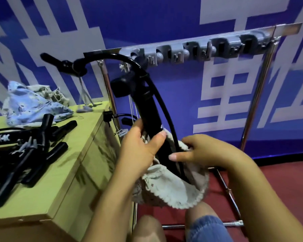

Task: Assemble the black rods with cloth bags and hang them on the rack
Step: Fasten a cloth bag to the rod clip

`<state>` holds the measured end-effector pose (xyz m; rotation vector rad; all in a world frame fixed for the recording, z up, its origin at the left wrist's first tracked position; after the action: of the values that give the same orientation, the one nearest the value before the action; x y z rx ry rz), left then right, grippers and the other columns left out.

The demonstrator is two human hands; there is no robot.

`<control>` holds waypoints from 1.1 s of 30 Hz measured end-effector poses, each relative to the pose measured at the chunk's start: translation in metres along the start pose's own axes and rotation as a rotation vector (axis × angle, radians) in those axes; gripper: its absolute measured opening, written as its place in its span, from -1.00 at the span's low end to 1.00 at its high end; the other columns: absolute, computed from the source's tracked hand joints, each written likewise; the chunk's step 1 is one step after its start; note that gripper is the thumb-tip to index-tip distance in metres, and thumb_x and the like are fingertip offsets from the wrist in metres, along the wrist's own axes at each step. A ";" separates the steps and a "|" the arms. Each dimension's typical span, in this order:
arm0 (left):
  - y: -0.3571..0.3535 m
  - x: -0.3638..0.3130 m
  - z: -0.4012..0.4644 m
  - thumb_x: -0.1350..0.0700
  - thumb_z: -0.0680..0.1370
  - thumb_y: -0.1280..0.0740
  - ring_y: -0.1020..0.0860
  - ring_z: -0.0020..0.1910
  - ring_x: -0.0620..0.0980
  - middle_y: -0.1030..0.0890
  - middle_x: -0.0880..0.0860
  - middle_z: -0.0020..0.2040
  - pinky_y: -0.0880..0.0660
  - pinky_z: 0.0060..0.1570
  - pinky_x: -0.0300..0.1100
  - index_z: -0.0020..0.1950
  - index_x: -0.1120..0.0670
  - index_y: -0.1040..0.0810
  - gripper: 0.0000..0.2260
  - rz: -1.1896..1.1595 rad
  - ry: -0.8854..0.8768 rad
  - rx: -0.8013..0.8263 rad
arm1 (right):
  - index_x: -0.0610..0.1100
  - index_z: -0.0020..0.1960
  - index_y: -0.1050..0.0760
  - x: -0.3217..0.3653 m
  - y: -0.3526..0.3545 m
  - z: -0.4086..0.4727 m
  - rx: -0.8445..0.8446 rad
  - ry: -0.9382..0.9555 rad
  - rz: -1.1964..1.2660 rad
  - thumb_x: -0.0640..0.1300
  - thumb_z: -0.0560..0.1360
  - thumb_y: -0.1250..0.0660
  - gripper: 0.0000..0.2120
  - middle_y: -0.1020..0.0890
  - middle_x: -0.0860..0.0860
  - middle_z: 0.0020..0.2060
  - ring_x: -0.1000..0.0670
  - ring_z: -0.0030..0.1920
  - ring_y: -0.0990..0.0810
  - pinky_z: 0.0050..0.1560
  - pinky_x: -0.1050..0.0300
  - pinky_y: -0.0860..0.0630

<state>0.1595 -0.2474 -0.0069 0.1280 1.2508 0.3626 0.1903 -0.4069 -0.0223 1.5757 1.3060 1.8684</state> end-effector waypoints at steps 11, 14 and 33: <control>0.011 -0.010 -0.007 0.07 0.41 -0.48 -0.60 -0.24 -0.24 -0.64 -0.24 -0.30 -0.49 -0.21 -0.23 -0.16 -0.07 -0.58 -0.90 0.027 0.011 0.115 | -0.01 0.39 -0.28 0.023 0.003 -0.008 -0.016 0.228 1.003 -0.27 0.35 -0.45 -0.32 -0.56 0.20 0.10 0.39 -0.07 -0.58 -0.10 0.41 -0.52; 0.017 -0.005 -0.006 0.24 0.29 -0.49 -0.60 0.06 -0.12 -0.67 -0.05 0.06 -0.54 0.13 -0.09 0.25 0.05 -0.53 -0.47 -0.176 -0.004 0.193 | 0.02 0.17 -0.53 0.028 -0.003 -0.005 0.127 0.365 1.047 -0.04 0.23 -0.57 -0.47 -0.66 0.05 0.05 0.14 0.03 -0.63 -0.02 0.28 -0.52; 0.019 0.044 -0.021 0.29 0.46 -0.40 -0.45 -0.43 -0.12 -0.54 -0.03 -0.40 -0.45 -0.37 -0.29 -0.20 0.12 -0.56 -0.90 -0.171 0.213 0.270 | -0.16 -0.16 -0.61 0.008 0.029 -0.008 -0.593 0.161 1.146 -0.29 0.45 -0.35 -0.92 -0.68 0.05 -0.38 0.08 -0.32 -0.63 -0.23 0.25 -0.57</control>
<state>0.1476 -0.2170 -0.0481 0.2160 1.5066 0.0583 0.1879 -0.4185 0.0061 1.9693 -0.3281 2.6482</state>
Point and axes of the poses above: each hand's wrist, its own z-axis towards the middle knuckle, its own y-axis out of the back of the hand, x = y × z, the point moved 3 cm from there along z, towards the middle knuckle
